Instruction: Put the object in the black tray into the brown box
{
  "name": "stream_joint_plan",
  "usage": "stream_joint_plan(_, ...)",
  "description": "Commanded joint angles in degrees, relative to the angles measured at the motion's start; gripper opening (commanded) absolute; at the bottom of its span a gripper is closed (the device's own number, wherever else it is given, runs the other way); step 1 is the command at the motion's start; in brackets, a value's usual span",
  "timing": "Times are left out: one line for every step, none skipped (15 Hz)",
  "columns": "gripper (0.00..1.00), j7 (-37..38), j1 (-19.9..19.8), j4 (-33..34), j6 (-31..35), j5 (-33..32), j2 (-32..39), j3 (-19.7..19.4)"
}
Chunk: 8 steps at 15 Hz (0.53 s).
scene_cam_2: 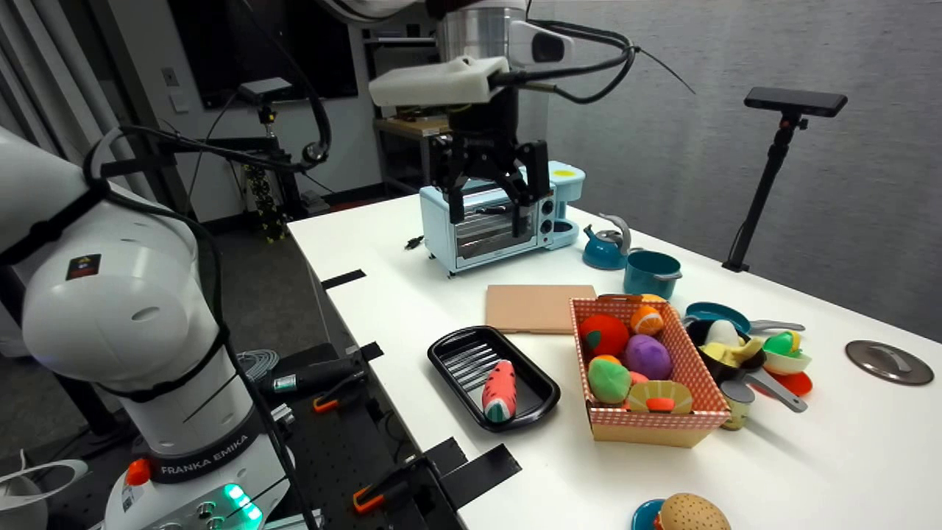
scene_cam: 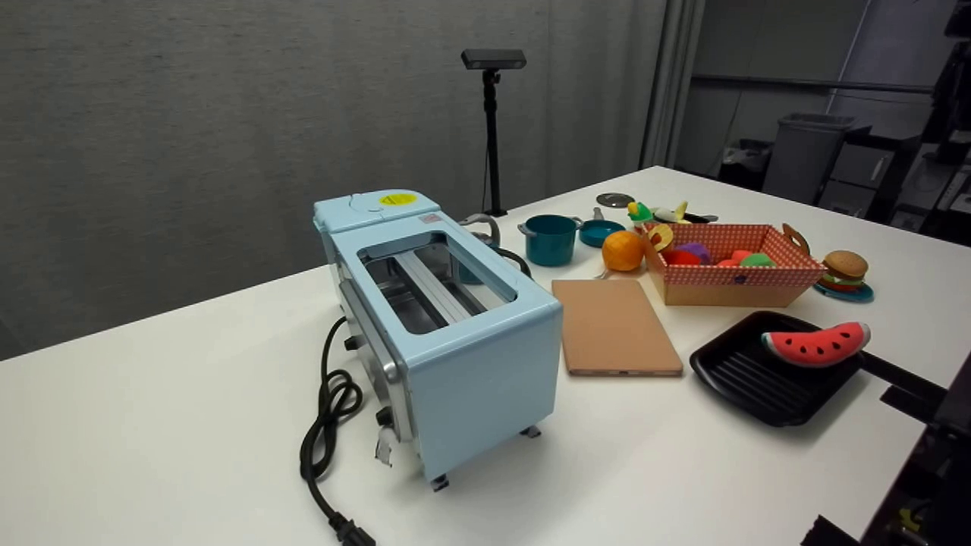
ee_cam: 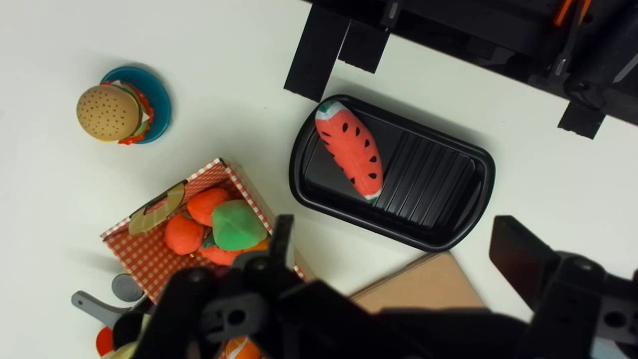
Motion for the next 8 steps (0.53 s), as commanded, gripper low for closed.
stream_joint_plan(1.0, -2.4, 0.7, 1.9, 6.9, 0.0, 5.6, -0.6)
stream_joint_plan(1.0, -2.8, 0.6, 1.9, 9.0, 0.1, 7.0, -0.6)
stream_joint_plan(1.0, -3.2, 0.5, 2.0, 10.8, 0.2, 8.2, -0.5)
stream_joint_plan(1.0, -3.6, 0.4, 2.0, 12.1, 0.5, 9.3, -0.6)
stream_joint_plan(1.0, -3.9, 0.3, 1.9, 13.3, 0.6, 10.3, -0.6)
stream_joint_plan(1.0, -4.2, 0.2, 1.8, 14.2, 0.8, 11.2, -0.5)
stream_joint_plan(1.0, -4.2, 0.1, 1.7, 15.0, 0.8, 12.1, -0.4)
stream_joint_plan(1.0, -4.2, 0.0, 1.3, 15.7, 0.8, 12.9, -0.3)
